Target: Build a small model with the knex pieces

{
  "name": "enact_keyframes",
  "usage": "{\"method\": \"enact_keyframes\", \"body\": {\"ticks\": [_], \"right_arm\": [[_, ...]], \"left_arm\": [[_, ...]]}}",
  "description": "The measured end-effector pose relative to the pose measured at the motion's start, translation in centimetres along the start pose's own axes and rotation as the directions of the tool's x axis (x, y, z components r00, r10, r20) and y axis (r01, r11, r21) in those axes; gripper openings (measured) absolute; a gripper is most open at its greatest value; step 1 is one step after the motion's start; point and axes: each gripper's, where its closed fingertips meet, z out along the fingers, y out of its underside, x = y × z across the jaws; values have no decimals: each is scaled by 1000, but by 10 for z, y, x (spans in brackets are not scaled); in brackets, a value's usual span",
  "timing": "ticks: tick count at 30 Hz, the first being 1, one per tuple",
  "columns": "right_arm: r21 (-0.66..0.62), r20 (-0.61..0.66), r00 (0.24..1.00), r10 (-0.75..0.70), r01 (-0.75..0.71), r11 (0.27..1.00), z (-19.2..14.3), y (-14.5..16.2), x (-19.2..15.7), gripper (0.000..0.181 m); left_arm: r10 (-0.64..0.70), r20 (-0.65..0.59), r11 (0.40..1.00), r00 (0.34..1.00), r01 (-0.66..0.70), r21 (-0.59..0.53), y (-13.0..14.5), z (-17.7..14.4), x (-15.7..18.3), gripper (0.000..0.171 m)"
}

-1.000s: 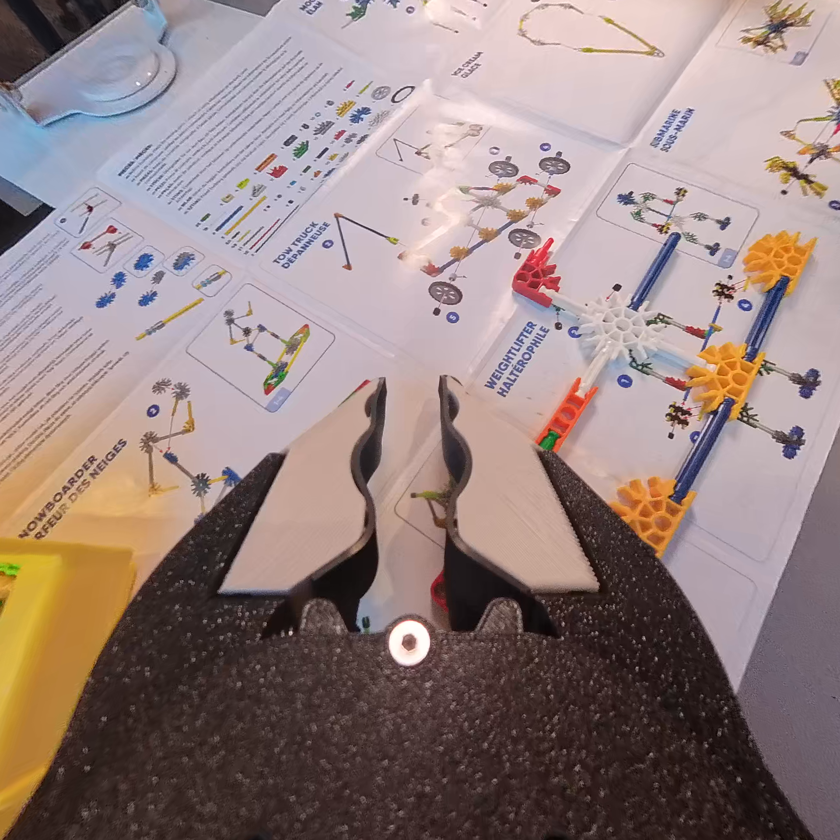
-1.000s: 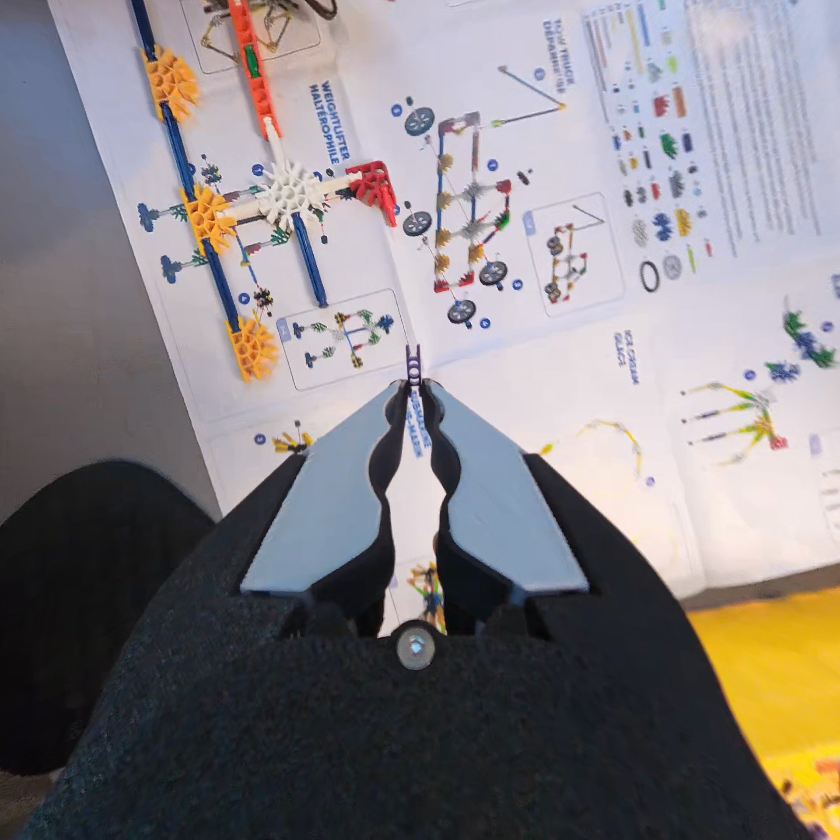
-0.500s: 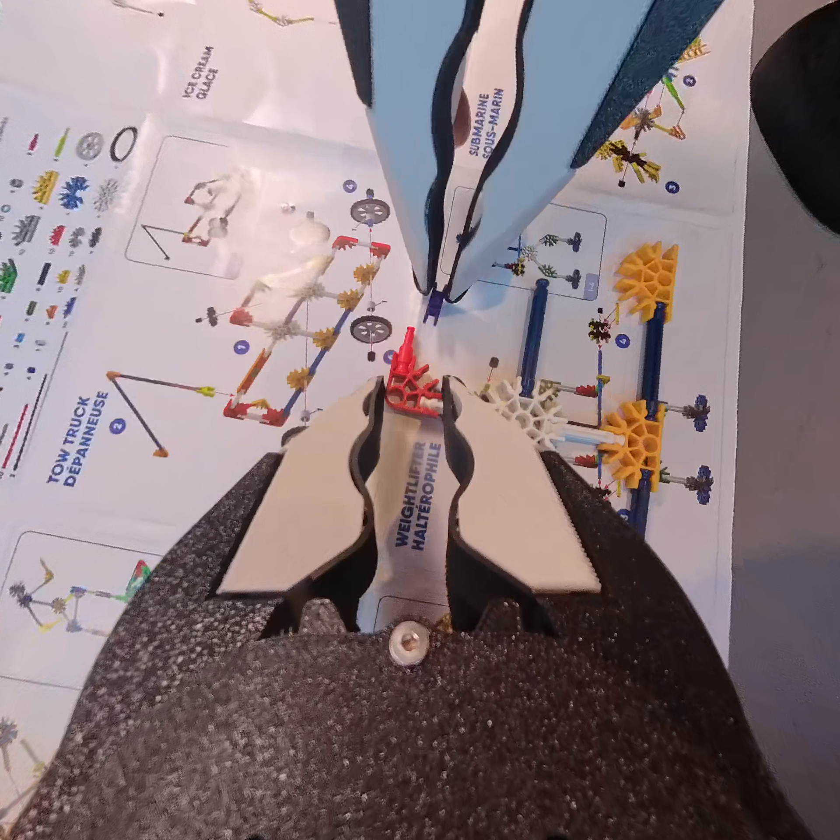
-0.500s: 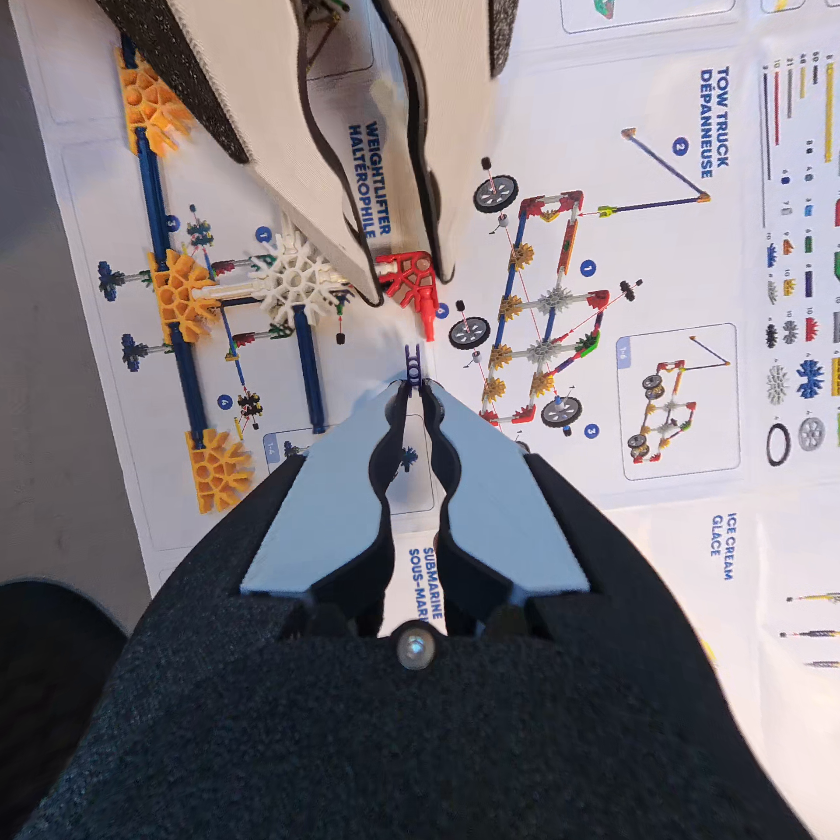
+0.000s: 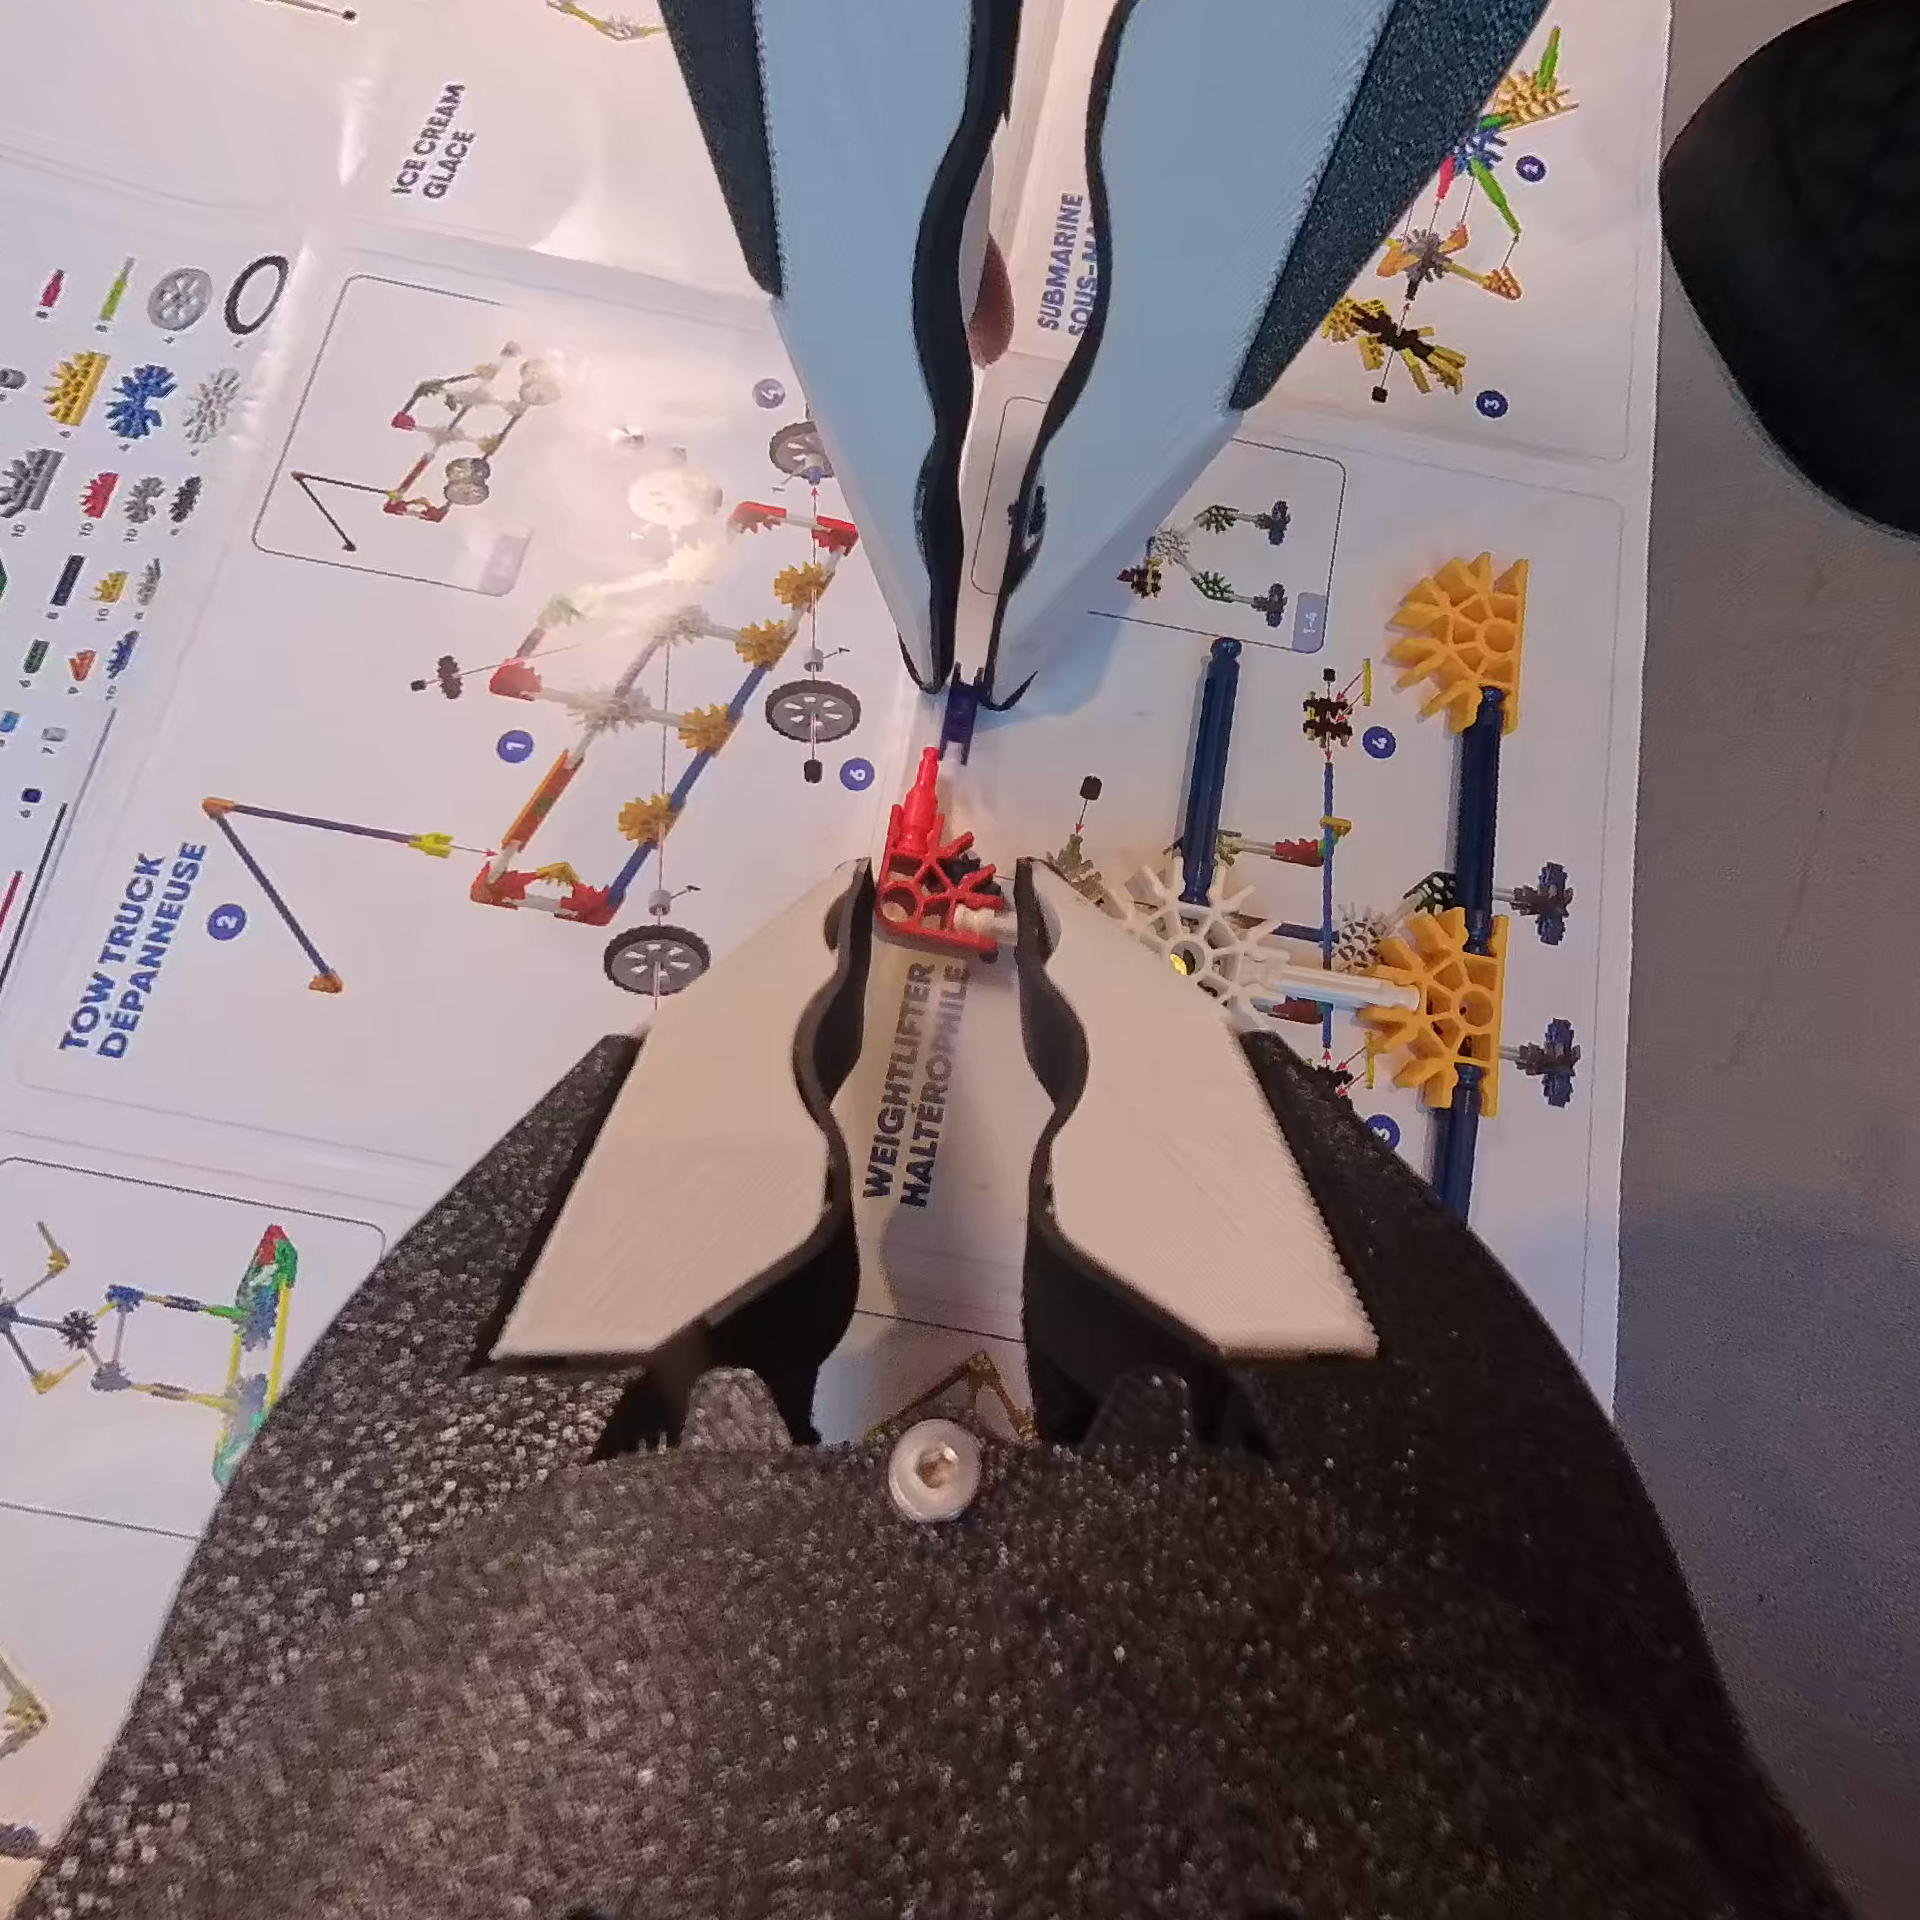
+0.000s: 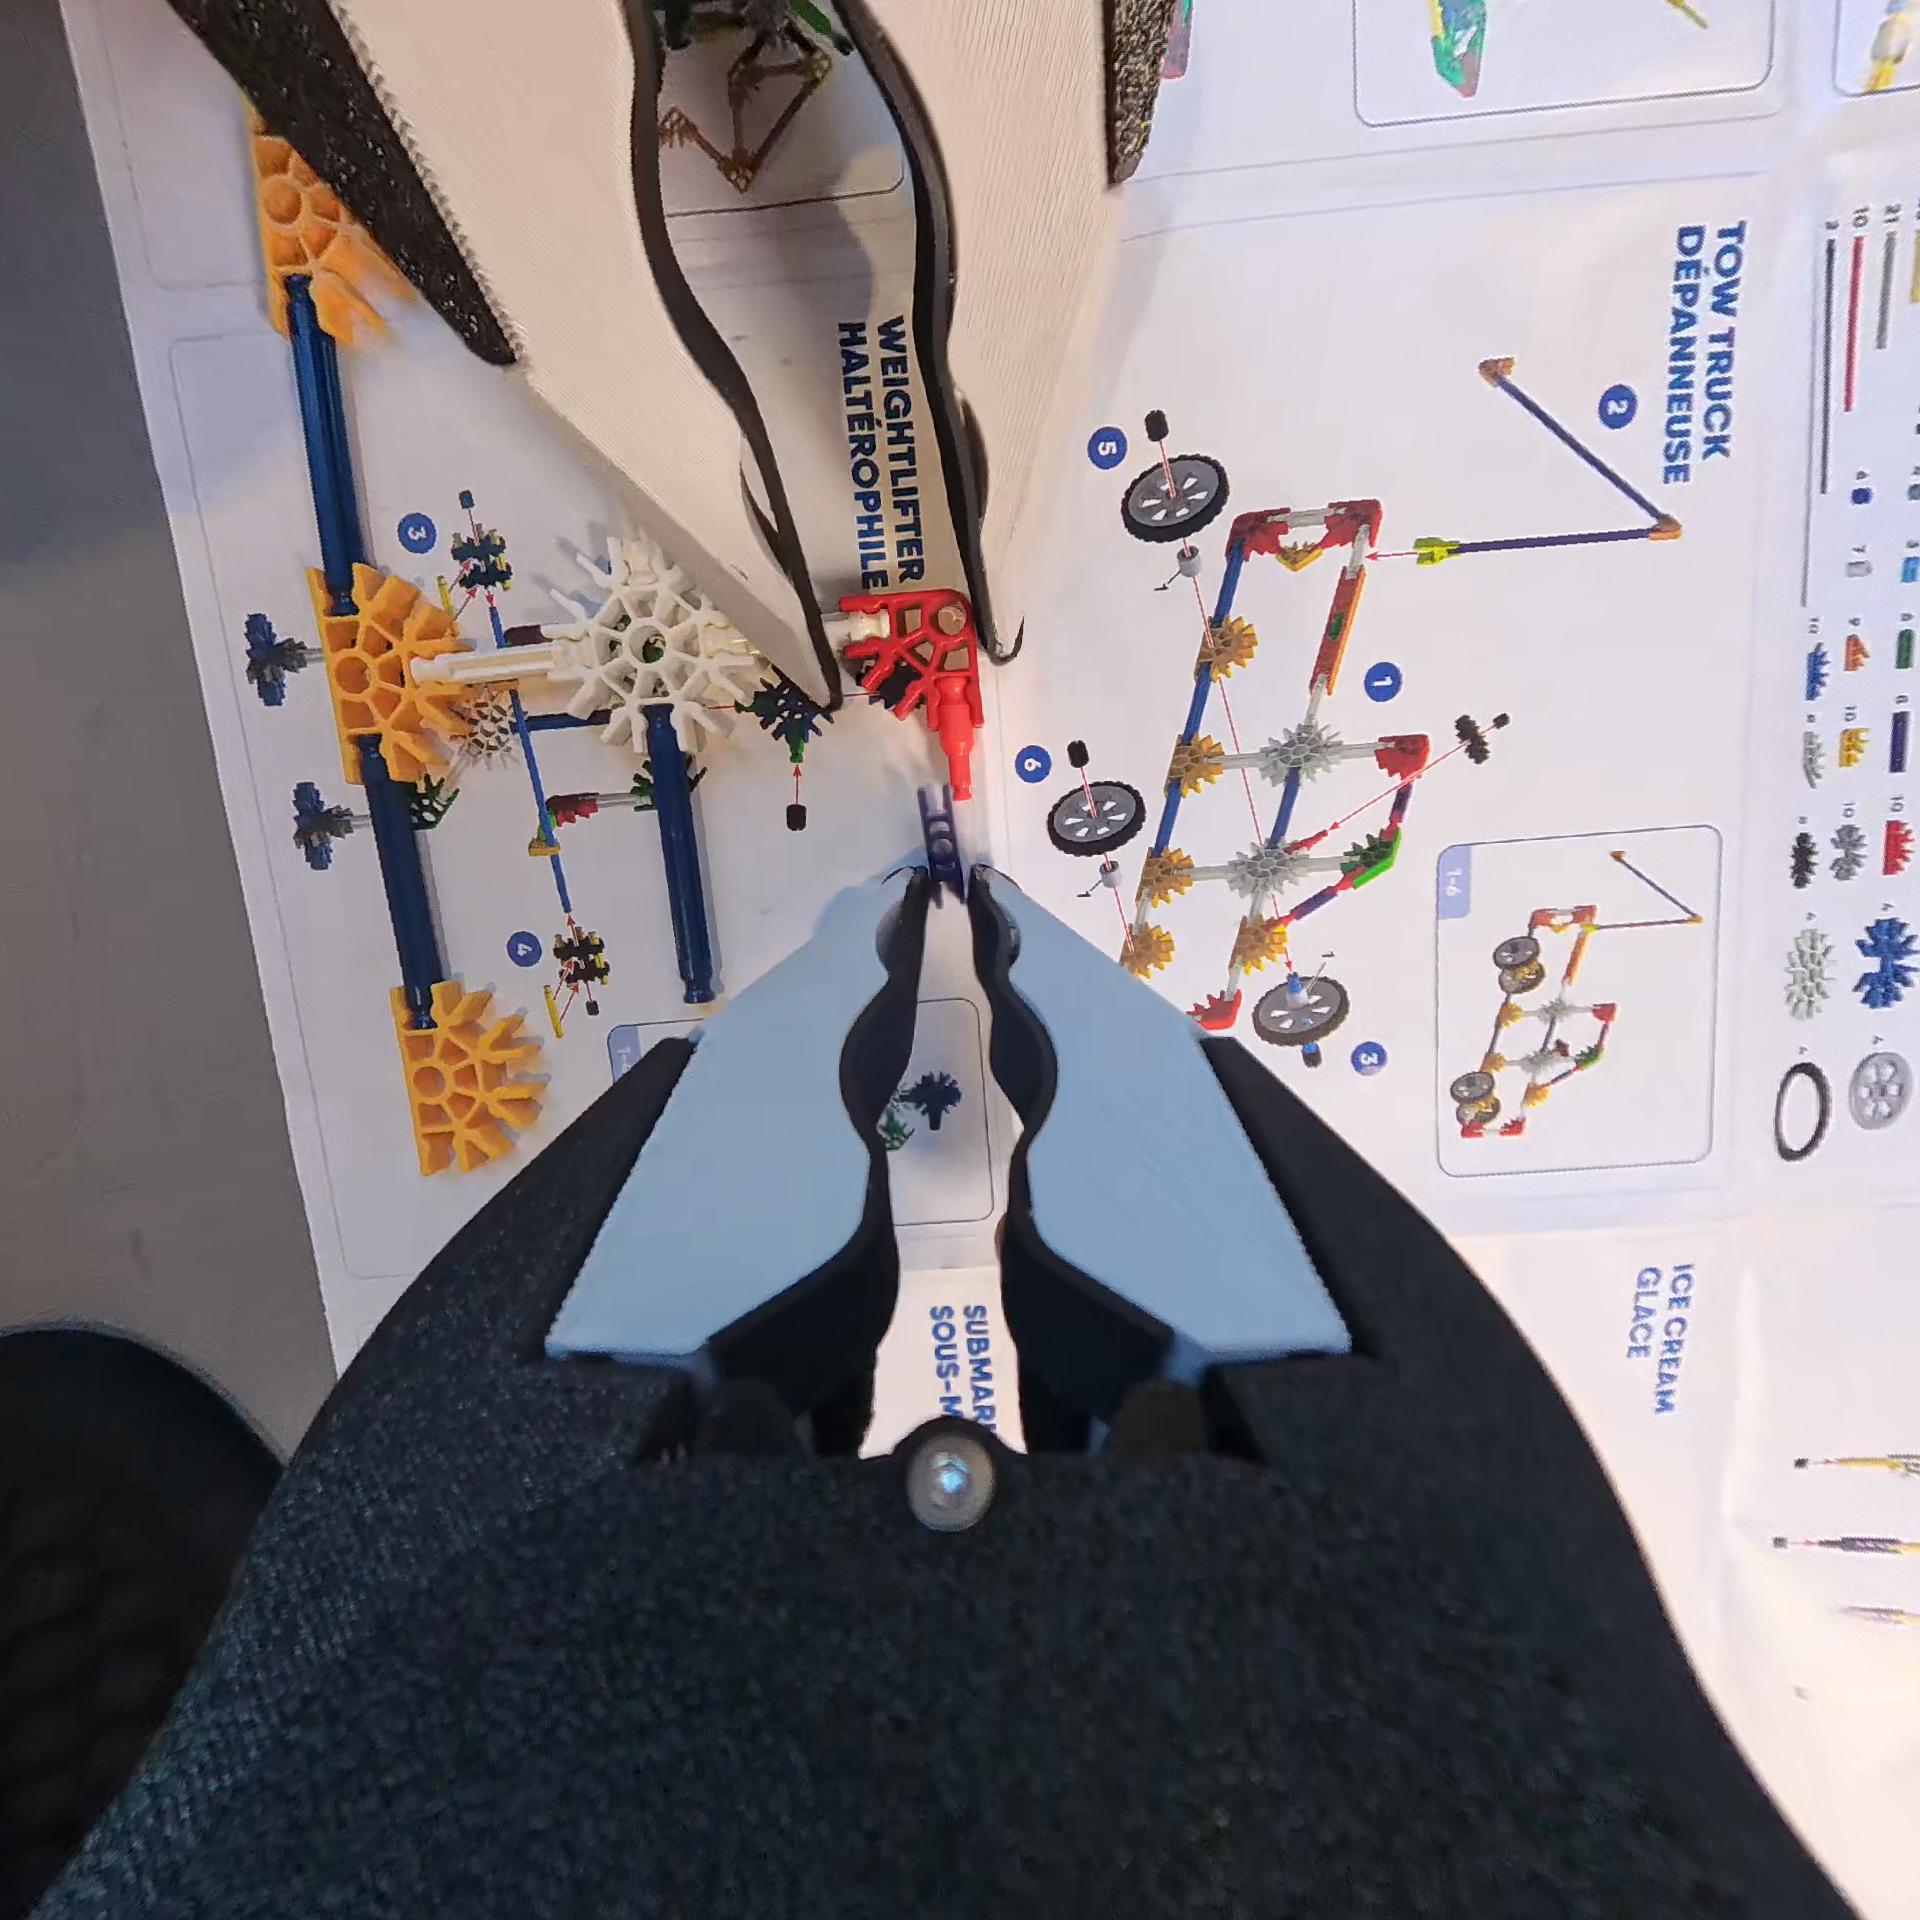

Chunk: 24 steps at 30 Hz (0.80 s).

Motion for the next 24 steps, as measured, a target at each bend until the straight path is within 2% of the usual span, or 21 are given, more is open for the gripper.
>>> {"method": "enact_keyframes", "body": {"ticks": [5,8,17,24], "right_arm": [[38,-30,1000,-3,4,999,-1,-2,0,17],[71,-44,998,-34,37,997,-3,-3,1,17],[181,-15,1000,-17,20,983,-3,-5,-2,10],[208,8,1000,19,-20,978,1,-3,-4,6]], "left_arm": [[-1,1,1000,1000,1,-2,2,-3,0,27],[0,11,1000,1000,0,-1,2,-5,-3,28],[-37,-20,999,999,38,25,2,-4,-3,26],[-46,-34,999,998,47,28,3,-5,-2,23]]}}
